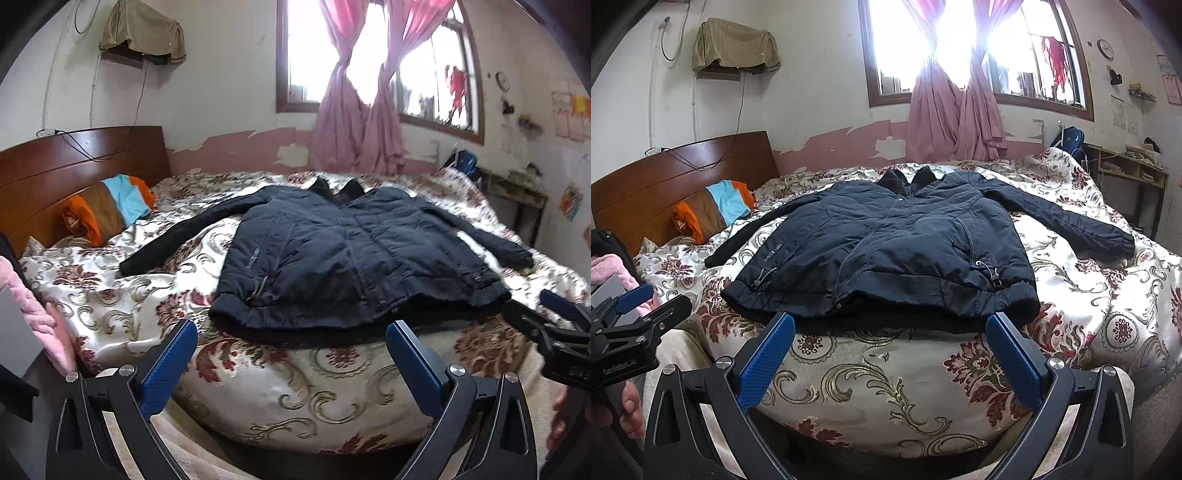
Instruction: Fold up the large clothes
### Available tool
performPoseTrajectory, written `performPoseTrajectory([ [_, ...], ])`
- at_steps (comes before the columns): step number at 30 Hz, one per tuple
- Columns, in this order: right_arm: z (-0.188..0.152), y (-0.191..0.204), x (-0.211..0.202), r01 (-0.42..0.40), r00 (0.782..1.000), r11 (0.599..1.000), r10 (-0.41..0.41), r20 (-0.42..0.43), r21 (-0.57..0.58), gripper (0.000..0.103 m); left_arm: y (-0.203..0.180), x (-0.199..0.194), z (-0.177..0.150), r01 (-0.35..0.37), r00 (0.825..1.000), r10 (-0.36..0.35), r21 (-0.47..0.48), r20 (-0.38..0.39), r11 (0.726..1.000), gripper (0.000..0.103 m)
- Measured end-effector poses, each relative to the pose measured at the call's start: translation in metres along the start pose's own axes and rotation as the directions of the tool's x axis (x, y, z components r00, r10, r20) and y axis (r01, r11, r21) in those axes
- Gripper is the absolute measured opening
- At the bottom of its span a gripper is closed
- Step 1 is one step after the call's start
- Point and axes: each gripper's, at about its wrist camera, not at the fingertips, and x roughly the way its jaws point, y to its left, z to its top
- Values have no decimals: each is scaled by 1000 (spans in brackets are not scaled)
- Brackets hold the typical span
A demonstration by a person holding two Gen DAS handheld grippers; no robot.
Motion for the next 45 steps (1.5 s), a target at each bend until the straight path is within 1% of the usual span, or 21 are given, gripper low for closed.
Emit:
performPoseTrajectory([
  [2,-2,-2,4,5,1000,1000,-5,-8,5,102,-3,11,1,-33,999,34,25,-34,999,103],
  [3,-3,-4,8,9,1000,1000,-9,-14,9,102,-5,17,2,-37,998,39,31,-50,999,103],
  [6,-5,-15,16,27,999,999,-26,-31,24,102,-5,32,8,-5,997,6,9,-79,1000,103],
  [9,-4,-31,27,52,997,998,-49,-55,44,102,-8,47,14,5,995,-5,2,-100,1000,103],
  [12,0,-52,38,98,993,993,-93,-67,68,102,-17,66,26,13,993,-11,11,-115,1000,103],
  [17,5,-98,59,202,977,970,-190,-100,133,102,-33,100,45,36,989,-34,7,-146,999,103],
  [21,13,-133,71,266,963,952,-256,-82,153,102,-55,131,64,88,981,-81,33,-174,996,103],
  [24,24,-163,81,267,964,939,-262,-50,219,102,-77,154,78,174,966,-164,38,-198,984,103],
  [26,32,-182,94,276,961,925,-270,-58,261,102,-91,169,87,212,956,-199,38,-214,977,103],
  [28,40,-207,107,293,956,899,-285,-72,325,102,-104,181,96,244,946,-229,39,-229,969,103],
  [29,44,-220,114,288,957,886,-280,-74,364,102,-114,190,102,269,938,-252,39,-238,962,103],
  [31,52,-247,128,271,961,851,-264,-79,449,102,-127,199,110,298,927,-280,40,-248,954,103],
  [32,56,-263,138,277,959,822,-265,-97,497,102,-134,205,114,311,922,-291,41,-254,949,103],
  [33,60,-280,150,296,955,788,-264,-137,540,102,-143,213,120,326,916,-304,47,-262,944,103],
  [34,65,-294,163,309,951,763,-262,-165,568,102,-148,219,124,331,914,-307,52,-266,942,103],
  [36,72,-316,184,326,945,724,-273,-182,608,102,-165,237,133,330,911,-300,66,-284,941,103],
  [37,74,-328,195,335,941,692,-279,-190,640,102,-171,246,137,333,907,-301,63,-295,941,103],
  [39,79,-348,213,318,945,640,-277,-176,700,102,-184,265,149,339,900,-309,48,-306,940,103],
  [41,82,-372,237,329,938,574,-288,-191,750,102,-198,285,161,345,900,-316,48,-298,937,103],
  [43,80,-392,259,327,937,513,-282,-204,793,102,-211,303,172,344,904,-315,56,-288,937,103],
  [45,75,-406,277,333,933,464,-289,-215,821,102,-229,328,186,342,910,-312,67,-275,937,103],
])
